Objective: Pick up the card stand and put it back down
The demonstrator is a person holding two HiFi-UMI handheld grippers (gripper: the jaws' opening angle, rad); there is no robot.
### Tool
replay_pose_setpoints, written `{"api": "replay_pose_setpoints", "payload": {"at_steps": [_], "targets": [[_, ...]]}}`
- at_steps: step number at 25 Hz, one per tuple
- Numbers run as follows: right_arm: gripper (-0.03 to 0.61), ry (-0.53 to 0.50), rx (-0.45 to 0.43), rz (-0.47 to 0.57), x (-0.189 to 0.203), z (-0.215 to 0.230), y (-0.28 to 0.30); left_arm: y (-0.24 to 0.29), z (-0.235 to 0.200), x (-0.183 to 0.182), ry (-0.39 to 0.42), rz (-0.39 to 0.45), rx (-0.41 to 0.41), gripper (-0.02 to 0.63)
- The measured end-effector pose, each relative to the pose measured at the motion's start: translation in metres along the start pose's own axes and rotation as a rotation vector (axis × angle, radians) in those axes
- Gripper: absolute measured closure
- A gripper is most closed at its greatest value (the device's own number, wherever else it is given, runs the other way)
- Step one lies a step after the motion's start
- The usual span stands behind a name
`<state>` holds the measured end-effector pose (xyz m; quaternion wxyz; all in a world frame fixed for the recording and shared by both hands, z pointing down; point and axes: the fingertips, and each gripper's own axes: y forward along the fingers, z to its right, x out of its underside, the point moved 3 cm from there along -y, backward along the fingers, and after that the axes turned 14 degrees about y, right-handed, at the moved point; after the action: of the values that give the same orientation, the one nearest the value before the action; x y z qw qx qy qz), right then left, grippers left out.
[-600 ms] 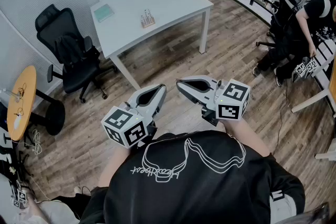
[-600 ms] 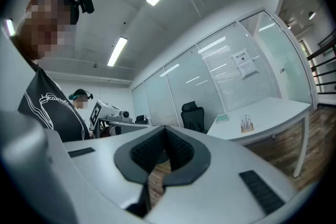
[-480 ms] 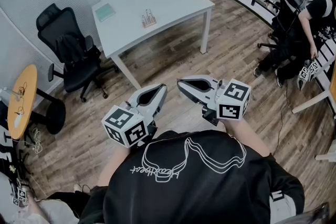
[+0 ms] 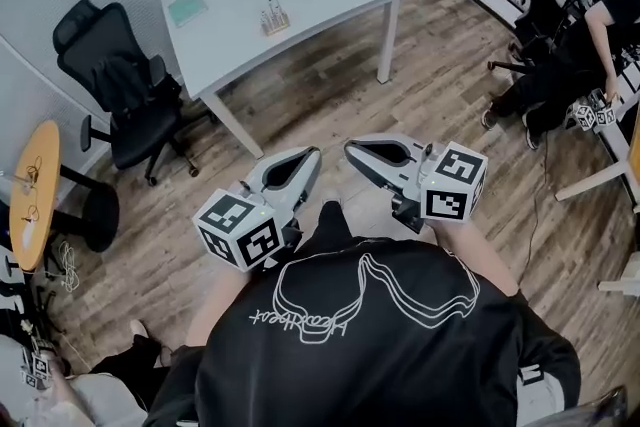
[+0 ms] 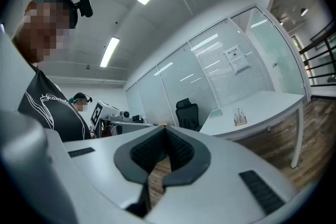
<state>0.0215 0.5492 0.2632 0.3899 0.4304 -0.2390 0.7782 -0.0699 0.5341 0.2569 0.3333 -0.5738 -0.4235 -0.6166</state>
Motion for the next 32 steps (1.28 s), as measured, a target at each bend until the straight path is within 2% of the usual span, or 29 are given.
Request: {"api": "replay_pose_setpoints", "payload": {"at_steps": [5, 8, 14, 25, 32], "targets": [[0.569, 0.086, 0.019, 0.018, -0.009, 0.040, 0.013, 0.023, -0.033, 0.008, -0.025, 0.012, 0.022, 0.598], [0.569, 0.082, 0.031, 0.000, -0.029, 0.062, 0.034, 0.038, -0.063, 0.001, -0.041, 0.015, 0.027, 0.598], [0.569, 0.123, 0.030, -0.029, -0.046, 0.109, 0.073, 0.064, -0.122, 0.008, -0.091, -0.005, 0.014, 0.598], [0.569, 0.204, 0.075, -0.040, -0.104, 0.248, 0.168, 0.147, -0.282, 0.007, -0.134, -0.076, 0.023, 0.598], [0.569, 0.230, 0.118, -0.069, -0.138, 0.342, 0.235, 0.189, -0.399, 0.029, -0.163, -0.131, -0.009, 0.598]]}}
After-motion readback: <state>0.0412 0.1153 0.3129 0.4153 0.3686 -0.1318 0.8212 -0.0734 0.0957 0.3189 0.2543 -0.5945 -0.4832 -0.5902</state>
